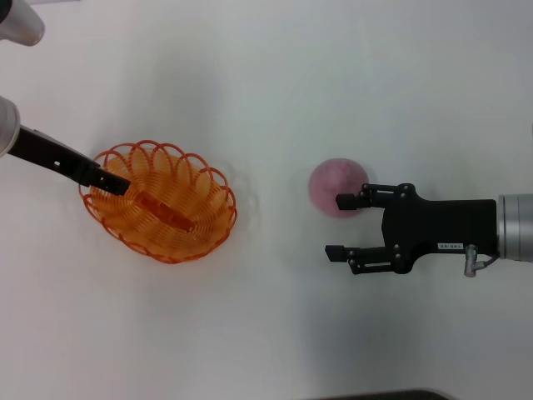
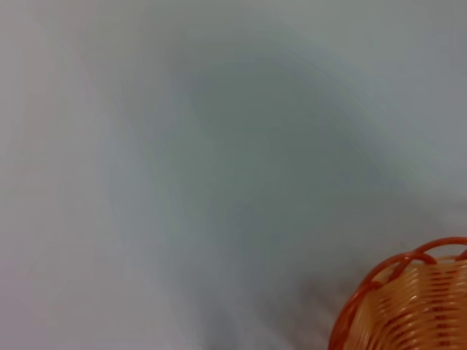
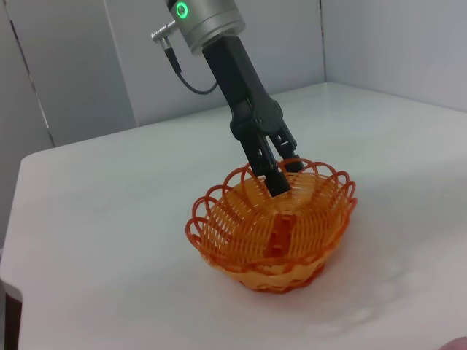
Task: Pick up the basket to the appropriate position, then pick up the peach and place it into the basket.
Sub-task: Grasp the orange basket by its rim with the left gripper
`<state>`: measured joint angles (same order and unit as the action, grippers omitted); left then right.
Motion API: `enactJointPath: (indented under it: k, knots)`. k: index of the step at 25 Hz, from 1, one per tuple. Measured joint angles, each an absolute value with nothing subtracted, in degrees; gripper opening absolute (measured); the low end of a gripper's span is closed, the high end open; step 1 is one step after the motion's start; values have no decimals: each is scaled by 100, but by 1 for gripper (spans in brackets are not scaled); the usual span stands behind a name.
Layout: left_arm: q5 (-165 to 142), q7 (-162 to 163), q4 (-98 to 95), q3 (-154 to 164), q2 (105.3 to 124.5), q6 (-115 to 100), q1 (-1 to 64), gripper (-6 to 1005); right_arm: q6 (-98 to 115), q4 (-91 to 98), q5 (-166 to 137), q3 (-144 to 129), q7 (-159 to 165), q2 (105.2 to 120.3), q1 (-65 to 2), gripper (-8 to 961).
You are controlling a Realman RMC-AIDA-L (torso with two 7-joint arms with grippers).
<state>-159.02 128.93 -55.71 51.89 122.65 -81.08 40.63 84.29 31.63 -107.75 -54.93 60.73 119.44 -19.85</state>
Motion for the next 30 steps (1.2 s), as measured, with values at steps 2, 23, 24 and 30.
enactJointPath:
  k: [2, 23, 24, 30]
  knots:
    - [-15903, 12893, -5578, 5200, 12276, -8104, 4067, 831, 8429, 3164, -10775, -5493, 6073, 11944, -1988, 830]
    - [-15912, 12891, -5617, 5335, 12305, -8172, 4070, 567, 8401, 3164, -10775, -5529, 6073, 11944, -2004, 831]
    - [-15911, 12892, -5617, 5335, 12305, -8174, 4069, 520, 8400, 3164, -10775, -5529, 6073, 11944, -2004, 831]
    - [-15894, 12894, -5617, 5332, 12305, -8183, 4069, 276, 8394, 3164, -10775, -5528, 6073, 11944, -2012, 831]
